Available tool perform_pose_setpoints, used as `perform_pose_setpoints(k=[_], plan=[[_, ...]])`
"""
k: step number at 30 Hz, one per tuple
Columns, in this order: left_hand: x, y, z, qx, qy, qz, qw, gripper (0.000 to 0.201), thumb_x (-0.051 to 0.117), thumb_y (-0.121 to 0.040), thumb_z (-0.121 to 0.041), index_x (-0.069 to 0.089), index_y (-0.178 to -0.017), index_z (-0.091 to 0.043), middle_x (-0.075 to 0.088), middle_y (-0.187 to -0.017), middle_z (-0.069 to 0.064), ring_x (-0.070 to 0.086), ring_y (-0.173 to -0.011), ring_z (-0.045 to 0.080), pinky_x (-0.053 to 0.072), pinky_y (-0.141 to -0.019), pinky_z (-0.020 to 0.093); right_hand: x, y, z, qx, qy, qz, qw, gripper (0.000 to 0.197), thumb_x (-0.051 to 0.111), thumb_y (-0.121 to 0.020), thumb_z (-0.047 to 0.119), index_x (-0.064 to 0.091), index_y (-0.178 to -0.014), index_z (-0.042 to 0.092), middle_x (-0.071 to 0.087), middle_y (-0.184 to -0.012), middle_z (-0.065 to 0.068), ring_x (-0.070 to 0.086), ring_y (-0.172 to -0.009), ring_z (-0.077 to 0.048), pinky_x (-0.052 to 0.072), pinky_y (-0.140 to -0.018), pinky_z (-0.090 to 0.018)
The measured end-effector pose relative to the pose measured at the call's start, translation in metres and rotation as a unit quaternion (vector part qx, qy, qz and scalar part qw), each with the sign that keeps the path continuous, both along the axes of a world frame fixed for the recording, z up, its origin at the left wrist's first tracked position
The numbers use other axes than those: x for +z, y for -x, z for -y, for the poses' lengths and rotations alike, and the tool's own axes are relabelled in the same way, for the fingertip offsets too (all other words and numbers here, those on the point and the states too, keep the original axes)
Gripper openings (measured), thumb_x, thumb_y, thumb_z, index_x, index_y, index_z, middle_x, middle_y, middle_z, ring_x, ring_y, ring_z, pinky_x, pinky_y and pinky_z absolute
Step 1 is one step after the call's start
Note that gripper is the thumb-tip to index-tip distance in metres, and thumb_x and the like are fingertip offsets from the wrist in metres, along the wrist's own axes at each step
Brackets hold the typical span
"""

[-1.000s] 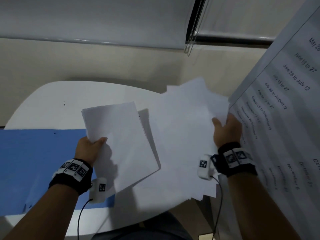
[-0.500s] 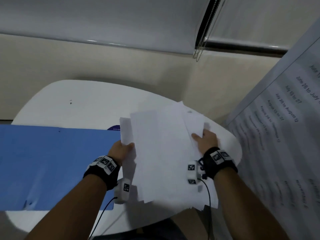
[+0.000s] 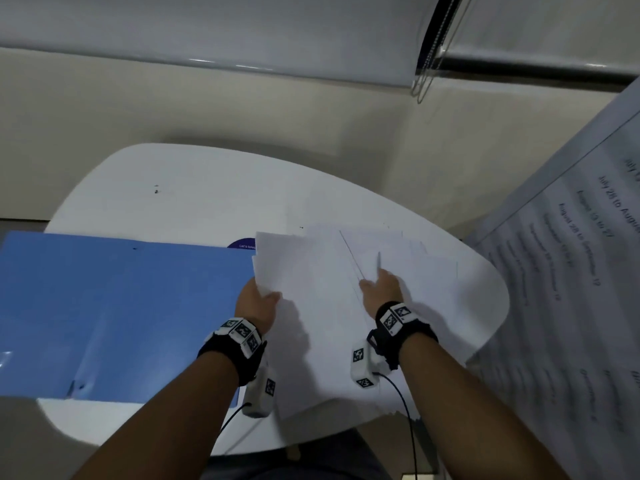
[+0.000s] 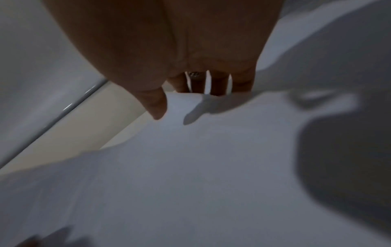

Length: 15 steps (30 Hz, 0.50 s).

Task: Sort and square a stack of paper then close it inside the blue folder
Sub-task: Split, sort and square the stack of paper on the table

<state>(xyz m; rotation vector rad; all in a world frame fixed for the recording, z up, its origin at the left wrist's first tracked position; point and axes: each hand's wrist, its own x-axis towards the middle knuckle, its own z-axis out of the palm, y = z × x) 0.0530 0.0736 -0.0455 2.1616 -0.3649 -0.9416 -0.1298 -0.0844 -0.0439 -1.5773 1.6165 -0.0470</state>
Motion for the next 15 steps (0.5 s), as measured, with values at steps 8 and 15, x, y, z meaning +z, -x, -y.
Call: perform_pose_setpoints(k=[8, 15], plan=[[0.022, -0.011, -0.012, -0.008, 0.121, -0.034, 0.992, 0.032, 0.073, -0.087, -0.012, 0.065, -0.118, -0.016, 0.072, -0.107, 0.0, 0.067, -0.102, 0.024, 0.054, -0.089, 0.042, 0.009, -0.001, -0.017, -0.016, -0.017, 0.088, 0.996, 0.086, 0.073, -0.082, 0.035, 0.025, -0.152, 0.021, 0.037, -0.152, -0.004, 0.039, -0.138, -0.027, 0.038, -0.11, -0.039], [0.058, -0.037, -0.026, -0.034, 0.225, -0.081, 0.97, 0.038, 0.08, -0.08, -0.026, 0.071, -0.116, -0.018, 0.077, -0.107, 0.001, 0.073, -0.099, 0.022, 0.056, -0.087, 0.042, 0.056, 0.019, -0.023, -0.008, -0.022, 0.299, 0.954, 0.051, 0.085, -0.071, 0.031, 0.065, -0.117, 0.023, 0.072, -0.11, 0.009, 0.067, -0.103, -0.009, 0.053, -0.091, -0.031]])
